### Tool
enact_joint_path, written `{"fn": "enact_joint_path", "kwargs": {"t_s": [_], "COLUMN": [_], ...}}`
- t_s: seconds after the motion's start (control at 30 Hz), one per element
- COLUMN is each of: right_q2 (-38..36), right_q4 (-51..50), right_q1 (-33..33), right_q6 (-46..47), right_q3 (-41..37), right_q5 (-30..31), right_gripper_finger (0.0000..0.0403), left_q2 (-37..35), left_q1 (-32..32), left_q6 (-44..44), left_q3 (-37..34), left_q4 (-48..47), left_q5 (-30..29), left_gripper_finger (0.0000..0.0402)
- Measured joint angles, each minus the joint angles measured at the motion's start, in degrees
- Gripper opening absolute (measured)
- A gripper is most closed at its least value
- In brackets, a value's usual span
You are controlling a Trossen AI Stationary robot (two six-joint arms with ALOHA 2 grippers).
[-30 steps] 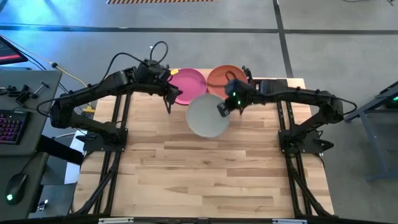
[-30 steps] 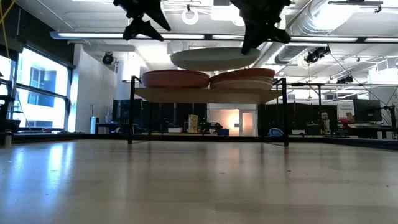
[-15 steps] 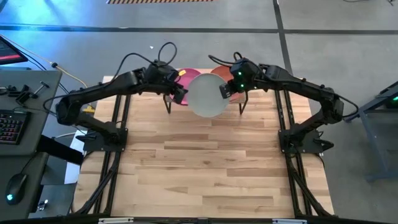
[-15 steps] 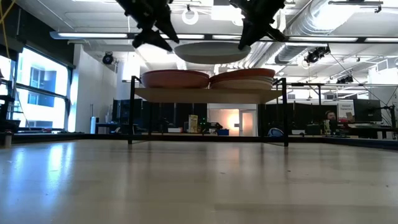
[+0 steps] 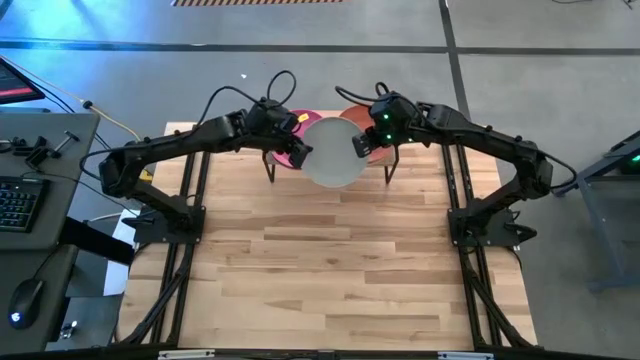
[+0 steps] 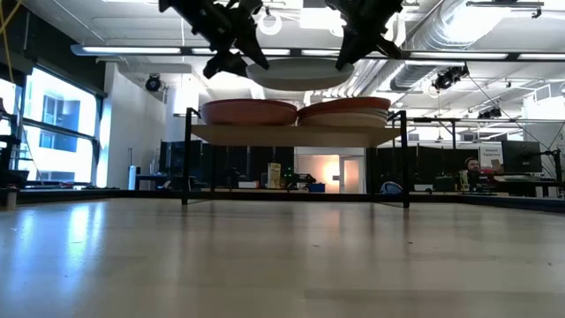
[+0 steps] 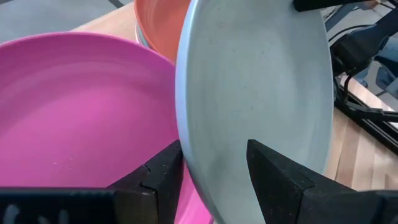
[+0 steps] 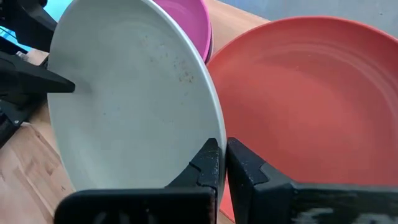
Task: Place and stack plates onto a shelf
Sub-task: Stack the white plate on top of the pink plate on the shelf
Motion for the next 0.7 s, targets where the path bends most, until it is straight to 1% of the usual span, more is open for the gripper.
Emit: {"fn": "enact_joint_path", "kwargs": {"t_s": [0.1, 0.17, 0.33, 0.47, 0.57, 0.7], "right_q2": [0.0, 0.0, 0.0, 0.0, 0.0, 0.0], "right_q4": [0.0, 0.0, -0.1, -0.1, -0.1, 0.4], "right_q1": [0.0, 0.0, 0.0, 0.1, 0.0, 0.0], "right_q6": [-0.4, -0.4, -0.4, -0.5, -0.9, -1.1], "right_q3": [0.0, 0.0, 0.0, 0.0, -0.1, -0.1], "right_q5": [0.0, 0.0, 0.0, -1.0, -3.1, -3.3], "right_gripper_finger": [0.0000, 0.0000, 0.0000, 0.0000, 0.0000, 0.0001], "left_q2": [0.1, 0.1, 0.1, 0.1, 0.1, 0.1], "left_q1": [0.3, 0.4, 0.4, 0.6, 0.5, 0.9], "left_q6": [0.7, 2.0, 2.8, 2.9, 2.9, 3.2], "left_q3": [0.0, 0.0, 0.0, 0.0, 0.0, 0.0], "left_q4": [0.0, 0.0, 0.0, 0.0, 0.0, 0.0], "left_q5": [0.0, -0.2, -1.0, -3.0, -4.6, -4.5], "left_gripper_finger": [0.0148, 0.0129, 0.0064, 0.0016, 0.0008, 0.0008]}}
